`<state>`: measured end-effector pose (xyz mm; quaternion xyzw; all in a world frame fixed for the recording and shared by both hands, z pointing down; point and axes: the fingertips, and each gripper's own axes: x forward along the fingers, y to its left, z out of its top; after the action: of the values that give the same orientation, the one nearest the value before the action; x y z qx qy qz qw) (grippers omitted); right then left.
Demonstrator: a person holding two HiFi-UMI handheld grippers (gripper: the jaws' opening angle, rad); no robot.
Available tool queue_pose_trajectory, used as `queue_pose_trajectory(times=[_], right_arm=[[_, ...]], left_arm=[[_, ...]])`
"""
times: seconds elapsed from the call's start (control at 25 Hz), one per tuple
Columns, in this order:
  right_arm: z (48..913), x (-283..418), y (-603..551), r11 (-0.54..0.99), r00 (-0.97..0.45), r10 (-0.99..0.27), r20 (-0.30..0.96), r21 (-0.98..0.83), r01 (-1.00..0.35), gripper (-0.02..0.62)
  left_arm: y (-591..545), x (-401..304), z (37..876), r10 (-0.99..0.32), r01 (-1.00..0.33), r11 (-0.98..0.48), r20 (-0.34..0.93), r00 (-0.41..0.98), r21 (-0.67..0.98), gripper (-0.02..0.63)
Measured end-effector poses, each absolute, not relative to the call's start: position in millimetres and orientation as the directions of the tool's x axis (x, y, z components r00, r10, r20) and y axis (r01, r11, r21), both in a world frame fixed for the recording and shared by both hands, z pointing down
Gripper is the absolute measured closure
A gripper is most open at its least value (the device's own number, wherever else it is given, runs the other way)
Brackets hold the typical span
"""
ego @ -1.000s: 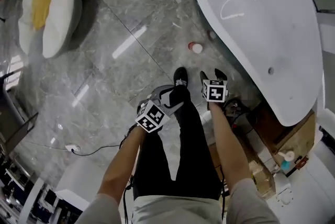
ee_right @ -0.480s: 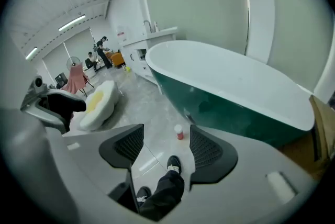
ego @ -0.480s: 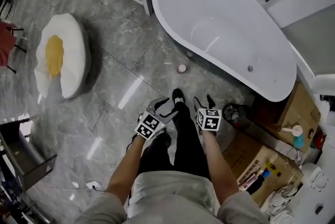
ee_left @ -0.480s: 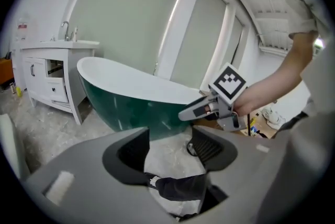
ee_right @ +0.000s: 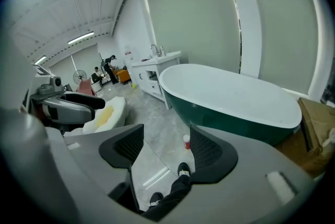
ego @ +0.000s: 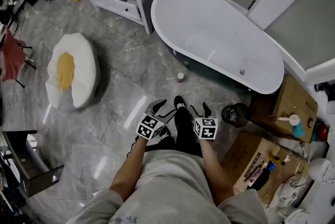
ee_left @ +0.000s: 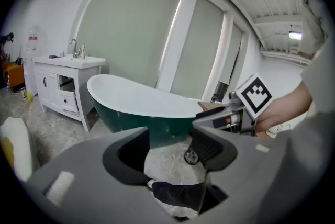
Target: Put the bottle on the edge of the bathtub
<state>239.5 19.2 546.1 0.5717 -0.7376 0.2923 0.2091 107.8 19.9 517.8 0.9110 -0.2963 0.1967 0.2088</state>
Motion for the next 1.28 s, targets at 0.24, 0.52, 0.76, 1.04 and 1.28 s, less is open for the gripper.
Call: queue_pose_trajectory(times=[0.24, 0.52, 0.76, 1.04, 1.28], right_arm=[[504.6, 225.9, 47.6, 0.196, -0.277, -0.761, 0.586, -0.199, -0.960, 0.316], [489.4, 225.5, 67.5, 0.194, -0.265, -0.787, 0.557, -0.184, -0.963, 0.316], [495.1, 226.7, 78.0, 0.179, -0.251, -0.788, 0.562, -0.181, -0.967, 0.316], [490.3, 230.8, 78.8, 0.153, -0.233, -0.805, 0.546, -0.188, -0.970, 0.403], [489.8, 233.3, 77.4, 0.146, -0.228, -0.805, 0.548, -0.190, -0.971, 0.466]], left_arm=[[43.3, 102.0, 488.0, -0.467, -0.614, -0.754, 0.468, 0.750, 0.232, 0.296], [46.8, 92.3, 470.4, -0.524, -0.654, -0.718, 0.433, 0.734, 0.240, 0.296], [46.7, 83.5, 467.8, -0.546, -0.670, -0.700, 0.419, 0.725, 0.247, 0.296], [45.2, 77.2, 464.6, -0.565, -0.680, -0.684, 0.399, 0.722, 0.263, 0.345], [41.6, 74.4, 464.7, -0.579, -0.691, -0.668, 0.391, 0.715, 0.275, 0.458]])
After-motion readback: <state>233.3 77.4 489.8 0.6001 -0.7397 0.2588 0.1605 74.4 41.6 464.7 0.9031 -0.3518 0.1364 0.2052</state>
